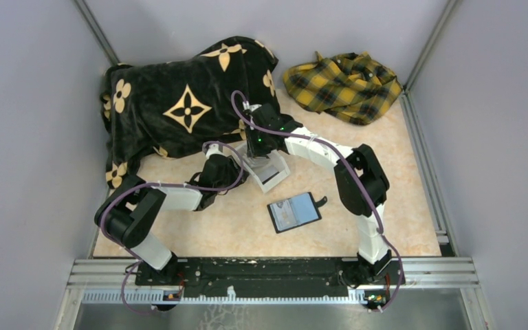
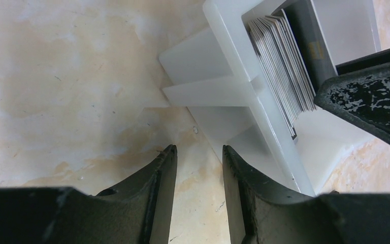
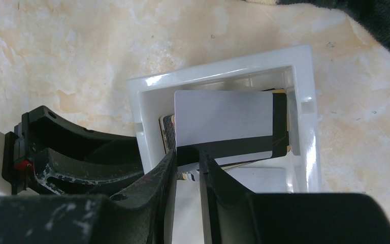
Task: Put the credit cards into the card holder
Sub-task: Pick up the credit card from the storage box.
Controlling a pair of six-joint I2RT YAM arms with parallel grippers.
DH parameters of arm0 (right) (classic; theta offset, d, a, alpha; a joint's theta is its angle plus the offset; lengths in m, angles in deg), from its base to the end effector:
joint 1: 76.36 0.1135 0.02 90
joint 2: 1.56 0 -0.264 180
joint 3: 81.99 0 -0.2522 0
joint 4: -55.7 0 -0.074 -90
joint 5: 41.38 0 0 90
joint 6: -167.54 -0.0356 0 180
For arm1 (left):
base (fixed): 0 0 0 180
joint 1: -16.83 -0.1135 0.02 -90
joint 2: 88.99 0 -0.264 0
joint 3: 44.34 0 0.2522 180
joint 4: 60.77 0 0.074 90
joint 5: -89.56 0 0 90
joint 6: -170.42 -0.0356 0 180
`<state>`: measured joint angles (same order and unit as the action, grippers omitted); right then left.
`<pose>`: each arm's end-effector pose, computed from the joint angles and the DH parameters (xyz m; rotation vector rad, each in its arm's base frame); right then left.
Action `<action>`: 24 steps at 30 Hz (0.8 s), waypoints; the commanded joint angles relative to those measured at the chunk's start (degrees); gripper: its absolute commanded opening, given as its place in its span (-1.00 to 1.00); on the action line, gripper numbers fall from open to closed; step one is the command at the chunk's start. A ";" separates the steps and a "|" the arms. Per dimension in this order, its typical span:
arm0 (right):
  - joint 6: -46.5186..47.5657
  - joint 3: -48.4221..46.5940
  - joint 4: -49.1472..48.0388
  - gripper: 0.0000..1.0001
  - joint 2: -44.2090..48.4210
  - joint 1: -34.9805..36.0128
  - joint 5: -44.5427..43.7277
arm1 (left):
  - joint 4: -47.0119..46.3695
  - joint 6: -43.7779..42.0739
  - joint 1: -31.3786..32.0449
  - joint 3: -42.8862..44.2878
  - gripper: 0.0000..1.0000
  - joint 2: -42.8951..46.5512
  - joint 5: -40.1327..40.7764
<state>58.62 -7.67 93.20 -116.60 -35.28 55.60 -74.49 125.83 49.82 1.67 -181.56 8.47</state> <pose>0.3404 0.3025 0.2319 -0.5346 2.4193 0.6204 0.2521 -0.1571 0.1349 -0.3311 2.1788 -0.6252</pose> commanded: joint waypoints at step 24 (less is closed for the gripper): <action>12.14 2.11 -2.90 -1.00 6.63 1.42 -21.34 | 1.45 -2.84 -1.36 2.95 -0.06 -1.47 -0.98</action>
<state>68.08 -6.90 92.53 -113.91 -34.56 37.59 -74.45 125.48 49.34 1.76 -181.56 7.81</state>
